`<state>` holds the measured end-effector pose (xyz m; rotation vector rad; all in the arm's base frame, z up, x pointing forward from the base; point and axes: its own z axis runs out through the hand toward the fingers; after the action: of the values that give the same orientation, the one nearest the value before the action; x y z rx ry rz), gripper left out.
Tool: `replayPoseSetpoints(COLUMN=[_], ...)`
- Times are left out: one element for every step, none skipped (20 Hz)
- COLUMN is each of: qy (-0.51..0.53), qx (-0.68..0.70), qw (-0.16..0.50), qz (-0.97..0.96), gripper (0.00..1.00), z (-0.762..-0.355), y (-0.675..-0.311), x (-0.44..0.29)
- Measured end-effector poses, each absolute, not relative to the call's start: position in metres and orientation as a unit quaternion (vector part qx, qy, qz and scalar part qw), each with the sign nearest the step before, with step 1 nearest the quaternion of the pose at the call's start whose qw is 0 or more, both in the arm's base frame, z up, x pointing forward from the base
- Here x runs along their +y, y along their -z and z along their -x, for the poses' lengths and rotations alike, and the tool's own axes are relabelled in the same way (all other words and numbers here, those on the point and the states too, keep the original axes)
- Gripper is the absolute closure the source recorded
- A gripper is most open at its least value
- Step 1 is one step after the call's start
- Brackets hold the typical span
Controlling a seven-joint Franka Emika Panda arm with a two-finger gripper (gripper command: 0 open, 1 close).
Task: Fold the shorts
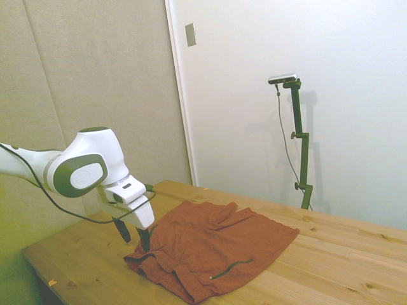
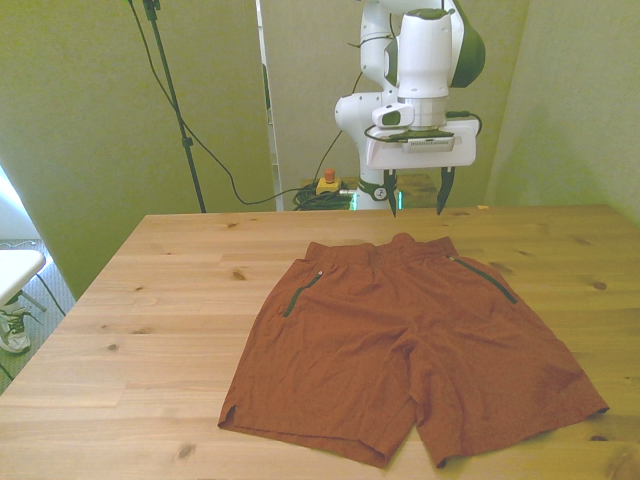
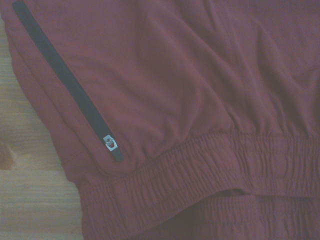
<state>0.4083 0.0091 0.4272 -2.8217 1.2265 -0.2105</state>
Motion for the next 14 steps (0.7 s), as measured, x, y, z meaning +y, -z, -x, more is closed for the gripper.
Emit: replayPoseSetpoints(qy=[0.068, 0.066, 0.069, 0.076, 0.082, 0.089, 0.095, 0.102, 0.111, 0.122, 0.135, 0.149, 0.166, 0.182], qx=[0.398, 0.397, 0.392, 0.387, 0.384, 0.38, 0.375, 0.366, 0.355, 0.341, 0.331, 0.323, 0.315, 0.307], qw=[0.029, 0.026, 0.02, 0.013, 0.01, 0.006, -0.002, -0.016, -0.04, -0.07, -0.097, -0.121, -0.144, -0.165], qz=[0.915, 0.915, 0.917, 0.919, 0.919, 0.921, 0.922, 0.925, 0.927, 0.929, 0.929, 0.927, 0.923, 0.92], gripper=[0.0, 0.0, 0.0, 0.0, 0.0, 0.0, 0.0, 0.0, 0.0, 0.0, 0.0, 0.0, 0.0, 0.0], z=[-0.409, -0.408, -0.409, -0.411, -0.415, -0.419, -0.422, -0.425, -0.426, -0.425, -0.425, -0.424, -0.424, -0.425], y=[-0.427, -0.427, -0.427, -0.43, -0.435, -0.439, -0.441, -0.44, -0.436, -0.428, -0.421, -0.415, -0.41, -0.405], x=[0.009, 0.008, 0.009, 0.012, 0.018, 0.026, 0.035, 0.047, 0.059, 0.075, 0.084, 0.091, 0.096, 0.1])
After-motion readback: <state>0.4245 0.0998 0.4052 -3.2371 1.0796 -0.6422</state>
